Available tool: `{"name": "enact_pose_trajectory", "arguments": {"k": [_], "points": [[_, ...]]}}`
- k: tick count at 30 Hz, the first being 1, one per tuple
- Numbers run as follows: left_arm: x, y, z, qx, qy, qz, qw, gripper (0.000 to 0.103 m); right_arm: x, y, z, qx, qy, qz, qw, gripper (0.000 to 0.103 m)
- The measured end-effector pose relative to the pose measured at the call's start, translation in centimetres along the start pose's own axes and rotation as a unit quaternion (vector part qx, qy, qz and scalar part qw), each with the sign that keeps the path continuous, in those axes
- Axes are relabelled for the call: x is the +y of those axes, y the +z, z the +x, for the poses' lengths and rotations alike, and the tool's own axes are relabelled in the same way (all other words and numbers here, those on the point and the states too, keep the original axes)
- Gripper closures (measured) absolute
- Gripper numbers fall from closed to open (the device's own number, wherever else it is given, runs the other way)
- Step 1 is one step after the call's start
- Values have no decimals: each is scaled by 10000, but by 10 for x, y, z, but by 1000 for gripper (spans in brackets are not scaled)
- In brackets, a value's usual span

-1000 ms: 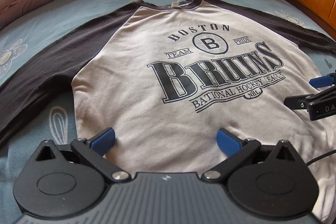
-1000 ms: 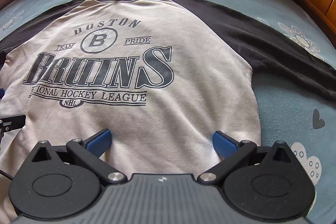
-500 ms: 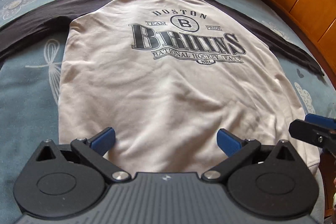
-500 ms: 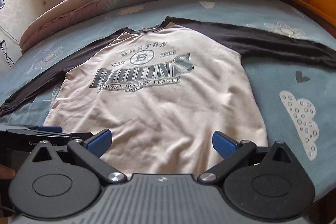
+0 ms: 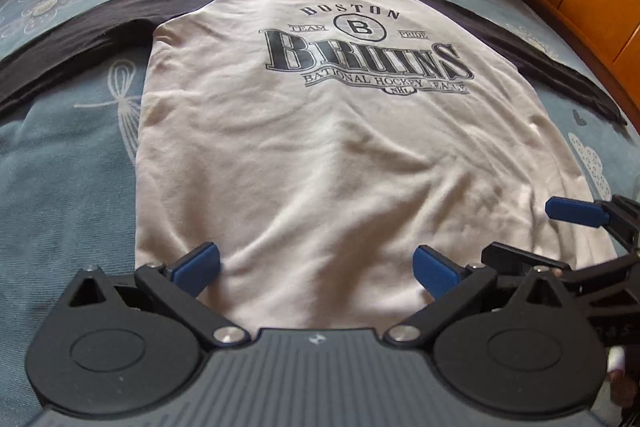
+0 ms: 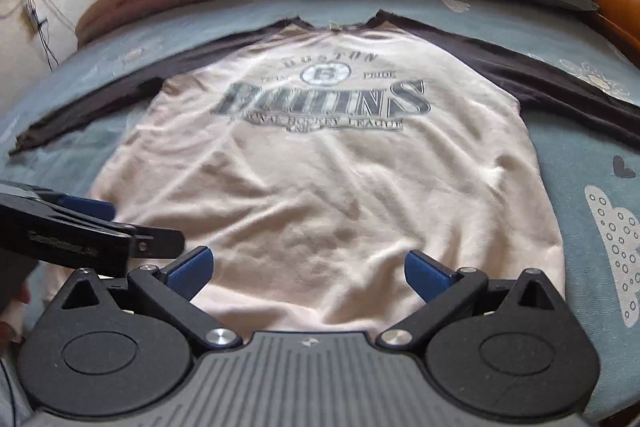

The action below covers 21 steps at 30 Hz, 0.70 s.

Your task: Fold clothes

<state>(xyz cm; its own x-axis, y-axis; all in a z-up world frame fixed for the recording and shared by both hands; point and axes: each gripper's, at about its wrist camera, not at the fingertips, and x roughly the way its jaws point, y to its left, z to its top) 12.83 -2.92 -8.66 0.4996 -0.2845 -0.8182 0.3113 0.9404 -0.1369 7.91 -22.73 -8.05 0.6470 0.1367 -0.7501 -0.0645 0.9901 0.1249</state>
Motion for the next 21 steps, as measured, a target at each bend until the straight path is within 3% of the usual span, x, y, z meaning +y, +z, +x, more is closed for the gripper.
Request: {"name": "enact_pose_trajectory", "arguments": {"k": [4, 7, 11, 13, 16, 19, 21], "points": [[-3, -19, -11, -23, -13, 631, 9980, 1, 1, -16, 9, 159, -207, -455, 9986, 0], [6, -18, -24, 65, -281, 346, 9990, 1, -4, -23, 2, 302, -195, -684, 9970, 0], [17, -9, -45, -71, -830, -437, 9956, 1, -20, -22, -14, 399, 55, -487, 9980, 0], [14, -8, -52, -173, -1173, -543, 9915, 1, -26, -22, -16, 412, 93, -355, 9985, 0], [3, -15, -47, 40, -1606, -532, 9856, 1, -28, -28, -10, 409, -1, -358, 9985, 0], [-1, -32, -31, 405, -1179, -517, 9908, 1, -20, -33, -9, 306, -140, -584, 9977, 0], [0, -41, -33, 392, -1150, -521, 9912, 1, -20, -35, -9, 280, -159, -610, 9976, 0]]}}
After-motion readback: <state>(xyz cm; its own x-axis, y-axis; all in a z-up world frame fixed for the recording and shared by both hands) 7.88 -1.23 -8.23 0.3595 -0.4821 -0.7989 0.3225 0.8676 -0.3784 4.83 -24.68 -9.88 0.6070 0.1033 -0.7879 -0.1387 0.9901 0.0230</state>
